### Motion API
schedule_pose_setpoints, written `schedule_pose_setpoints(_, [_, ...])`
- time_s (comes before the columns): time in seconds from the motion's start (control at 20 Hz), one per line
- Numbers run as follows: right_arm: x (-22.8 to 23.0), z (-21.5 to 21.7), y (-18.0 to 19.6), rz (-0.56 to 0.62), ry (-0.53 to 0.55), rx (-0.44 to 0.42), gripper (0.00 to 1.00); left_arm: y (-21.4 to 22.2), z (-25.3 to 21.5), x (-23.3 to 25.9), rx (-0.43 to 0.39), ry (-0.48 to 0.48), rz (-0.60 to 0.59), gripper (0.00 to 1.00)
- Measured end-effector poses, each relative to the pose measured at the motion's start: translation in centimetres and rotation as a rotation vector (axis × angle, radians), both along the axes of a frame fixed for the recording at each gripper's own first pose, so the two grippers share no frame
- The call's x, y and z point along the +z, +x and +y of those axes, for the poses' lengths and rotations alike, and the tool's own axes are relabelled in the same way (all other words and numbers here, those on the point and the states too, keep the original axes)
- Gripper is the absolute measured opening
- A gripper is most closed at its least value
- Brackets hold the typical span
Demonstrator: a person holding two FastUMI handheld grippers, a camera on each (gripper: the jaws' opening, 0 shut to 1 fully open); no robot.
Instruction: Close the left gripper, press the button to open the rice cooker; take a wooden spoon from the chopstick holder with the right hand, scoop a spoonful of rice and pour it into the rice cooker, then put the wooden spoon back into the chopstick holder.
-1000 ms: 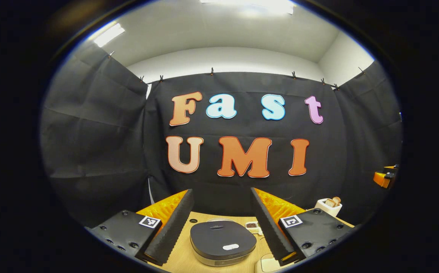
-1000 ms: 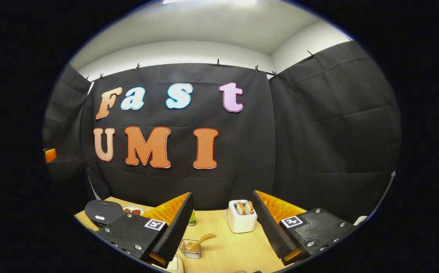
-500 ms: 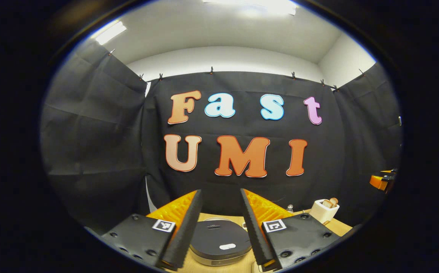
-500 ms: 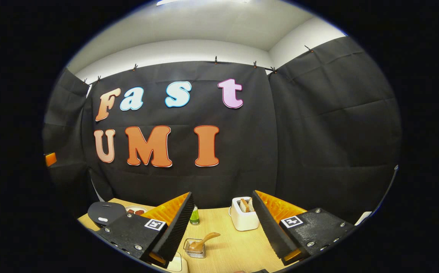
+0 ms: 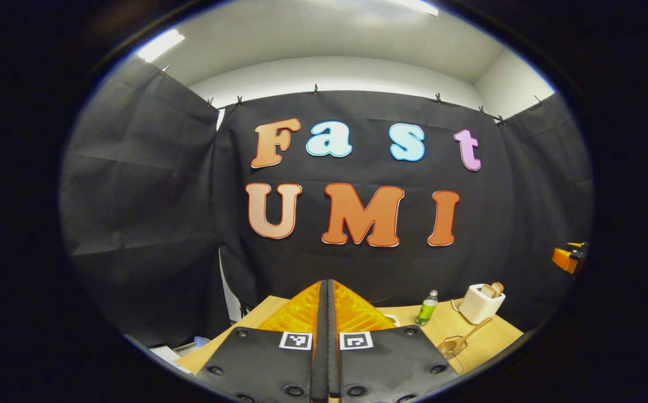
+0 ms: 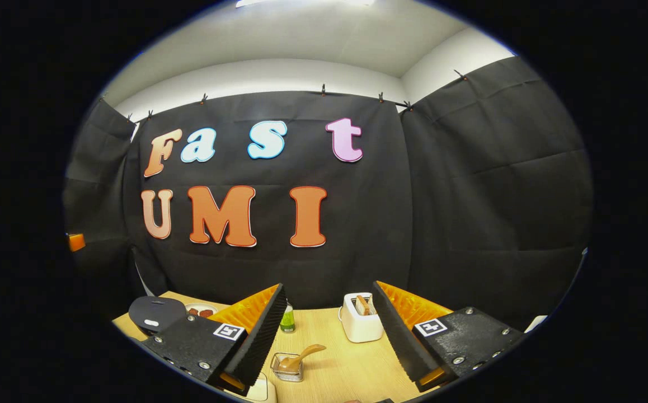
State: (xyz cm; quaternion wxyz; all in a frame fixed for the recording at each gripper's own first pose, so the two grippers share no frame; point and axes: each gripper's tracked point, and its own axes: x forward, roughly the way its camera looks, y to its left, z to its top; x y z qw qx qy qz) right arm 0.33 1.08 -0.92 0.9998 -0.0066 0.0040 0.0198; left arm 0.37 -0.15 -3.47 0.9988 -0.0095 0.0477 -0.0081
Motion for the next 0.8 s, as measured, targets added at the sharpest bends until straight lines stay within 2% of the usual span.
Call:
schedule_pose_setpoints(0.05, [-0.1, 0.0, 0.0, 0.003, -0.003, -0.001, 0.95, 0.1, -0.5, -0.8, -0.015, -0.012, 0.025, 0.04])
schedule_pose_setpoints(0.2, [-0.6, 0.1, 0.1, 0.015, -0.011, -0.003, 0.95, 1.2, -1.8, -4.5, -0.058, -0.01, 0.104, 0.06])
schedule_pose_setpoints(0.35, [-1.1, -0.7, 0.1, 0.024, -0.042, -0.019, 0.95, 2.5, -3.7, -8.0, -0.112, -0.037, 0.185, 0.04])
schedule_pose_setpoints(0.4, [-1.2, -1.0, 0.2, 0.027, -0.047, -0.027, 1.0, 3.2, -4.1, -9.7, -0.119, -0.038, 0.22, 0.04])
schedule_pose_setpoints(0.45, [-1.4, -1.2, 0.2, 0.034, -0.047, -0.034, 1.0, 3.7, -4.3, -11.2, -0.124, -0.041, 0.252, 0.04])
schedule_pose_setpoints(0.5, [-1.8, -1.5, 0.2, 0.043, -0.046, -0.04, 0.95, 4.1, -4.4, -12.6, -0.125, -0.042, 0.283, 0.04])
schedule_pose_setpoints(0.55, [-2.0, -1.8, 0.1, 0.048, -0.043, -0.046, 0.95, 4.4, -4.6, -14.3, -0.131, -0.041, 0.323, 0.02])
schedule_pose_setpoints(0.8, [-4.1, -3.9, 0.1, 0.105, -0.046, -0.098, 0.95, 6.2, -4.6, -20.9, -0.124, -0.019, 0.445, 0.04])
